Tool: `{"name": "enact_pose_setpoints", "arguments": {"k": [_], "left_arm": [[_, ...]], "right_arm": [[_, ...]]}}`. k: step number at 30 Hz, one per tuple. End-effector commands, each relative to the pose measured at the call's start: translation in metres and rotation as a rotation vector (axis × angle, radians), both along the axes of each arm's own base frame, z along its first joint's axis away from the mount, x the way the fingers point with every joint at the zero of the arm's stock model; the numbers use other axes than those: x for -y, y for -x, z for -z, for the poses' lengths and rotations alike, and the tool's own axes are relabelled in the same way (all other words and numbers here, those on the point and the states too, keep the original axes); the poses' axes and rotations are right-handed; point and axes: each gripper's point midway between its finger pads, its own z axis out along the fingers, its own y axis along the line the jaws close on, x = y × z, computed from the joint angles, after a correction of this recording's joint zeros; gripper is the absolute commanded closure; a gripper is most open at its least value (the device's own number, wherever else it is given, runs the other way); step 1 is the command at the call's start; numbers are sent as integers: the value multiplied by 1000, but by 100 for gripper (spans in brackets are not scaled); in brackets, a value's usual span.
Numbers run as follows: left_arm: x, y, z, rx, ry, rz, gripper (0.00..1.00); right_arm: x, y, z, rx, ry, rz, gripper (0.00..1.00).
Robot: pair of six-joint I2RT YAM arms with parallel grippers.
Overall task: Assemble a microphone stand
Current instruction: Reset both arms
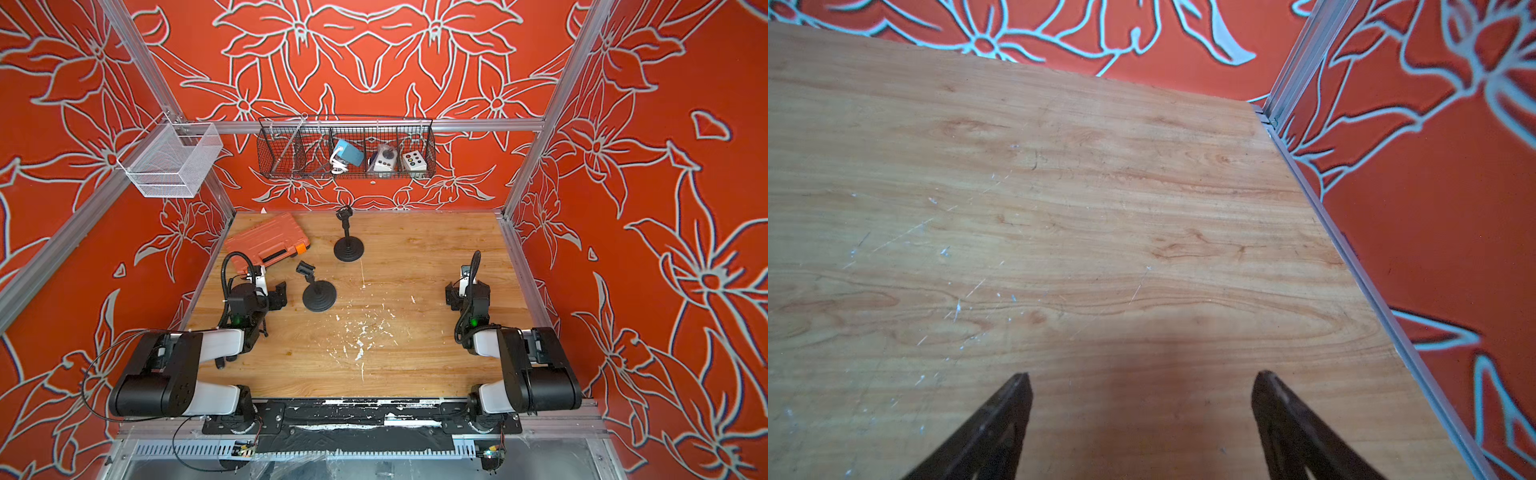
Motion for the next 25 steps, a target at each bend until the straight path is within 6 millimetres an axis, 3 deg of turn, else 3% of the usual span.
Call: {"name": "enact_pose_setpoints", "arguments": {"k": [1, 3, 5, 14, 25], "left_arm": [[2, -4, -4, 15, -2, 20, 13], [3, -4, -5, 18, -4, 26, 13], [4, -4, -5, 19, -4, 27, 2], [4, -4, -5, 18, -9, 30, 2], [5, -5, -5, 14, -7, 34, 2]], "right_arm": [[0, -10, -8, 5, -43, -21, 13], [0, -10, -8, 10, -44, -21, 13], [0, -10, -8, 8, -45, -22, 11], [0, -9, -8, 11, -44, -23, 2], [0, -9, -8, 10, -42, -24, 2]]}}
